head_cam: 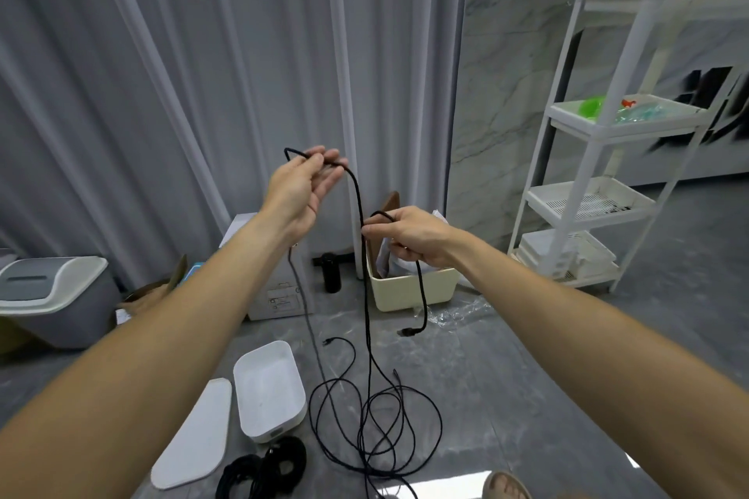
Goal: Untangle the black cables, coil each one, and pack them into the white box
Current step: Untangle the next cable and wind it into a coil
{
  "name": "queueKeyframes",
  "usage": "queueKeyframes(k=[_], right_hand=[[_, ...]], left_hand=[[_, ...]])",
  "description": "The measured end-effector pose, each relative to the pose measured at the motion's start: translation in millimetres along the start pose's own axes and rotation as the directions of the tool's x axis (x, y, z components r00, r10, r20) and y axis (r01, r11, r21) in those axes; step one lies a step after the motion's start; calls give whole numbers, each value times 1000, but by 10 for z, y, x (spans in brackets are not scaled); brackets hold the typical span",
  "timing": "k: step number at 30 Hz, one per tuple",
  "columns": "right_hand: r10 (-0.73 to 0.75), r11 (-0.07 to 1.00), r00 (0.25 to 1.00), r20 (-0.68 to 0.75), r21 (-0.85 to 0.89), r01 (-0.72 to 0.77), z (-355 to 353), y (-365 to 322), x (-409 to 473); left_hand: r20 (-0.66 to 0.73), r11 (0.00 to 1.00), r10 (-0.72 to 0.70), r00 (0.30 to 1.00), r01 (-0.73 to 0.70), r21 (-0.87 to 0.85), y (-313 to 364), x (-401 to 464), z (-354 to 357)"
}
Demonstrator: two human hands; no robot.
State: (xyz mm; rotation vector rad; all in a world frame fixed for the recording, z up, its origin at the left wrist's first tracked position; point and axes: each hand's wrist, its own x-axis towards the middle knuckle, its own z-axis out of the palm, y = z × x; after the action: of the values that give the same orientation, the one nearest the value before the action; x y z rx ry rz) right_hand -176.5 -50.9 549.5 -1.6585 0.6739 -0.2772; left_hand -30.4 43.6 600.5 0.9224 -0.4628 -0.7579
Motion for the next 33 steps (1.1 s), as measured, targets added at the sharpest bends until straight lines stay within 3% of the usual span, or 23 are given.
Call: queueKeyframes(k=[5,10,12,15,17,20,23,27,33], right_hand=[[-14,999,1000,14,-33,15,53,-15,54],[-55,998,998,-5,-18,55,124,-60,88],[-89,995,994,-57,30,91,138,-95,121],[-153,983,980,-127,86,165,151,-229,143],[-182,975,973,-142,106,197,153,-362,137],[-211,971,970,-124,91,223,168,-546,135],[-214,967,967,-135,108,229,170,-687,116],[-237,952,957,-168,158,263,127,-741,173],[-178,974,968,-179,109,199,8,-579,145]], left_hand=[[-39,982,-3,999,-5,-191,111,31,-8],[-80,973,-5,997,-14,-231,102,51,-139],[-52,991,-17,999,9,-134,94,37,-202],[7,980,-61,998,59,188,-35,-39,-274],[21,907,-123,992,104,408,-179,-121,-303],[81,782,-268,960,167,601,-406,-273,-306],[127,603,-337,933,110,790,-638,-345,-298],[91,563,-204,975,41,825,-746,-245,-318],[52,740,-29,998,-14,673,-468,-135,-200]])
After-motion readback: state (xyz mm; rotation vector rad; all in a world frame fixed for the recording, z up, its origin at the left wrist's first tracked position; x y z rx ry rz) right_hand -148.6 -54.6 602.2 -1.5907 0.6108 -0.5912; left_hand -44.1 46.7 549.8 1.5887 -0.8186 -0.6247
